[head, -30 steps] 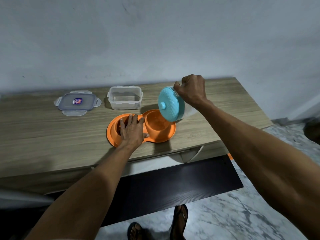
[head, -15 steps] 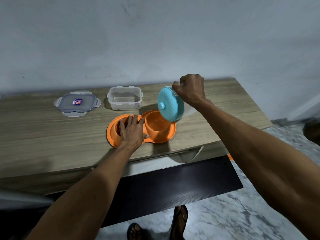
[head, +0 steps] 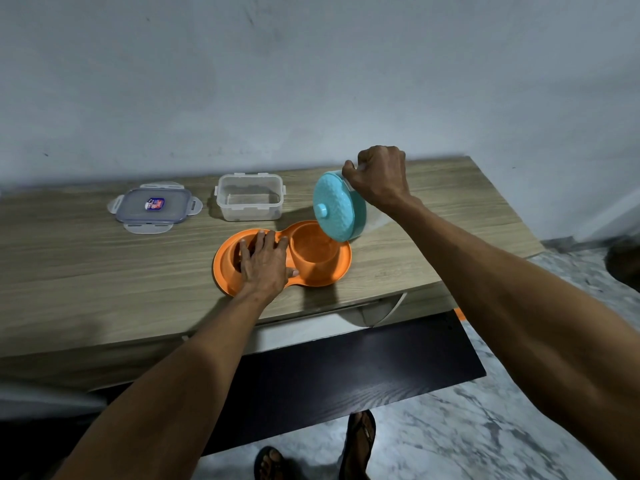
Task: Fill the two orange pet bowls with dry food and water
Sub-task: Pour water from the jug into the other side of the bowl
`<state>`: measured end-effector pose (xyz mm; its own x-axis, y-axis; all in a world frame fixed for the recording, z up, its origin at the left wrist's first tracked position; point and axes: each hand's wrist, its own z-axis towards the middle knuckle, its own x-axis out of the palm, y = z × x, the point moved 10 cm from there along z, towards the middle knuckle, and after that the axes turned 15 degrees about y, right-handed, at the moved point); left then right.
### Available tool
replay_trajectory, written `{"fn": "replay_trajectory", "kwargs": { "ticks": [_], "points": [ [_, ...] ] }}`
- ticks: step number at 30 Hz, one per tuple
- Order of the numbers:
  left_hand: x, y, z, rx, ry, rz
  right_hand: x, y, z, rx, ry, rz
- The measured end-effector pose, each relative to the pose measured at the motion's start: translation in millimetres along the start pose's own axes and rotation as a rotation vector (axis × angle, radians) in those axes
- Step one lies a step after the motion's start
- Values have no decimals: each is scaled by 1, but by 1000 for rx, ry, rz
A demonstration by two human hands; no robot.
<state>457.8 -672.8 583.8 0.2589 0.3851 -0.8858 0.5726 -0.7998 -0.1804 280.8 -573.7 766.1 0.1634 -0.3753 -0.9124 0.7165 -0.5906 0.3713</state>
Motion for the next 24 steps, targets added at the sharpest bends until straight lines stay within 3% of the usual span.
{"fn": "replay_trajectory", "kwargs": {
  "ticks": [24],
  "points": [
    [0,0,1,7,-13,11,0,5,1,-23,8,4]
  ]
}}
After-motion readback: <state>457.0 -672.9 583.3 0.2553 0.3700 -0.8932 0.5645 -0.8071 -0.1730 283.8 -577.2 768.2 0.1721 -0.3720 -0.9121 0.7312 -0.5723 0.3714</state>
